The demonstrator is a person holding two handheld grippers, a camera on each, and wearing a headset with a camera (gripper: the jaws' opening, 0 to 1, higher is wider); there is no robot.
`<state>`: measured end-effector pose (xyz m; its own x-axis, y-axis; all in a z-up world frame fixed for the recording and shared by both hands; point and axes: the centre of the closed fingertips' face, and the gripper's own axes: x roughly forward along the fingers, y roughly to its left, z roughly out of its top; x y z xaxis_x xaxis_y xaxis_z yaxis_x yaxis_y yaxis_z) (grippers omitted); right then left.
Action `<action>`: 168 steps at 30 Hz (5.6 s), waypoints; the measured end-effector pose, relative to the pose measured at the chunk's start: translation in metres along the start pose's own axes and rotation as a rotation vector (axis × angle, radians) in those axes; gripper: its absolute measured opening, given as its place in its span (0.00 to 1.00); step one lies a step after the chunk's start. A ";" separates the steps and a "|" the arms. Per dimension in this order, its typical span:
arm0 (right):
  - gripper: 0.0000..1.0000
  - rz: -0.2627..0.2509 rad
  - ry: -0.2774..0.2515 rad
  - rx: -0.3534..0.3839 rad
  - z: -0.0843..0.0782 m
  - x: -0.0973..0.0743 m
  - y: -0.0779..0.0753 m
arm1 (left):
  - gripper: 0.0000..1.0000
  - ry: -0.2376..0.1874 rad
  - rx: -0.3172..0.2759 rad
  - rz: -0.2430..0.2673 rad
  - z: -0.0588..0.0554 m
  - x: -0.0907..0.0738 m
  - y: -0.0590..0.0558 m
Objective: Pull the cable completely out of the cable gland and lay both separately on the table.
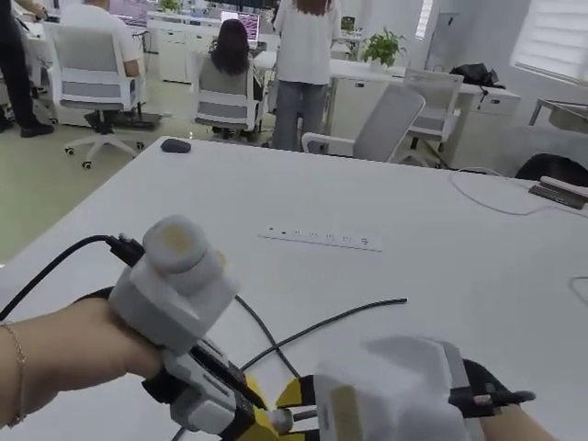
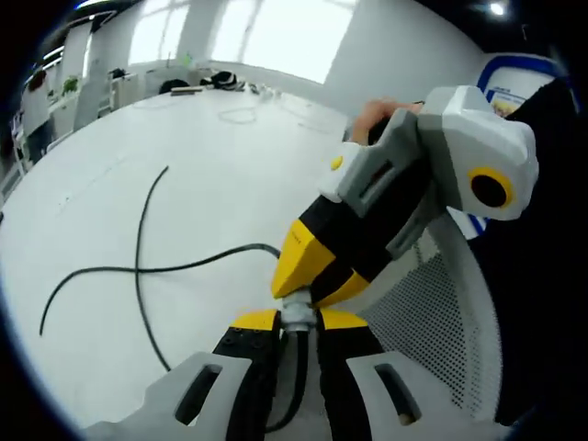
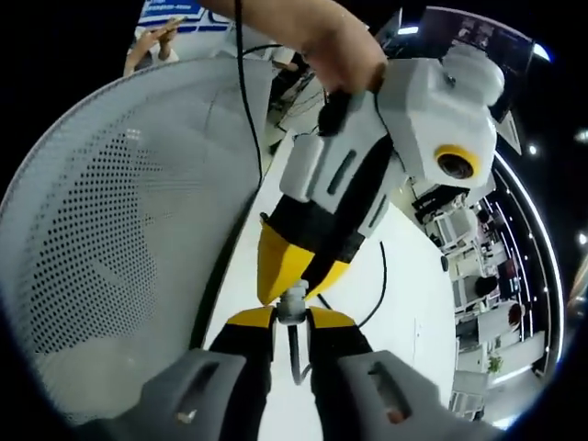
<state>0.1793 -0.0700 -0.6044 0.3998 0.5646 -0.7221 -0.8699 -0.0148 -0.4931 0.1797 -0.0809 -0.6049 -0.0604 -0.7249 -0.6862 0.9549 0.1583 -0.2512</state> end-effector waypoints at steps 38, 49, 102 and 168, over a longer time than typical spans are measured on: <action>0.03 -0.146 0.087 0.380 -0.094 -0.026 -0.008 | 0.17 0.128 0.419 0.380 -0.004 -0.030 0.020; 0.03 -0.160 0.173 0.426 -0.136 -0.029 0.003 | 0.16 0.140 0.399 0.394 -0.011 -0.039 0.025; 0.02 -0.023 0.051 0.572 -0.065 -0.024 0.007 | 0.17 0.081 0.389 0.411 -0.006 -0.029 0.017; 0.23 0.131 -0.147 0.571 0.000 0.001 0.007 | 0.16 0.176 0.386 0.429 -0.017 -0.030 0.015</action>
<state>0.1738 -0.0698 -0.6084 0.2699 0.6971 -0.6642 -0.9432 0.3301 -0.0369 0.1908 -0.0453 -0.5993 0.3378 -0.5230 -0.7825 0.9392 0.1335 0.3162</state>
